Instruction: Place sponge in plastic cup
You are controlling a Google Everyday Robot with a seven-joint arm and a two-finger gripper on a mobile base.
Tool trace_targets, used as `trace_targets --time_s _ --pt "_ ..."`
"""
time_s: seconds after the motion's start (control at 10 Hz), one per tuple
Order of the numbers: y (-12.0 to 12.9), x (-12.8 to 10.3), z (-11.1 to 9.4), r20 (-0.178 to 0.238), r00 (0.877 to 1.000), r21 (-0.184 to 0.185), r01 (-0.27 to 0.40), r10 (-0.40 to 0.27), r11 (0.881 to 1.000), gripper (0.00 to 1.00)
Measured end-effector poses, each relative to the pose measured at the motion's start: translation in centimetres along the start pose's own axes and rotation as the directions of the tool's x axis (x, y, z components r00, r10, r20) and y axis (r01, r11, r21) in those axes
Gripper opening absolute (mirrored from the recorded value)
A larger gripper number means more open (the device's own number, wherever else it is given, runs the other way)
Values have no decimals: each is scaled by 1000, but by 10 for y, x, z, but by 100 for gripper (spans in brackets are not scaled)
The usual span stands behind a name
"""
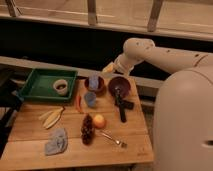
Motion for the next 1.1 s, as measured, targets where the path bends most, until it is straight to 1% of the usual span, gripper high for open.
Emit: trace_targets --time_s 0.1,0.2,0.4,0.5,0.7,0.8,0.9,1.0,1.1 --pt "-6 1 8 2 1000 -1 -10 10 1000 80" --pt "-6 2 19 0 1000 -9 -14 14 1000 80" --pt "8 -2 38 -2 1000 -35 -8 8 999 80" --pt "23 -5 50 -3 1000 -56 1 -2 998 80" --pt "41 -11 63 -3 1000 -88 25 -25 996 80" --pt "52 -14 70 -3 999 -97 39 -40 994 80" --pt "74 -18 80 -8 998 -115 67 -68 991 80" --pt "89 -18 88 -18 997 -147 77 -81 986 80" --pt "101 -18 92 -24 996 -186 85 -91 979 80"
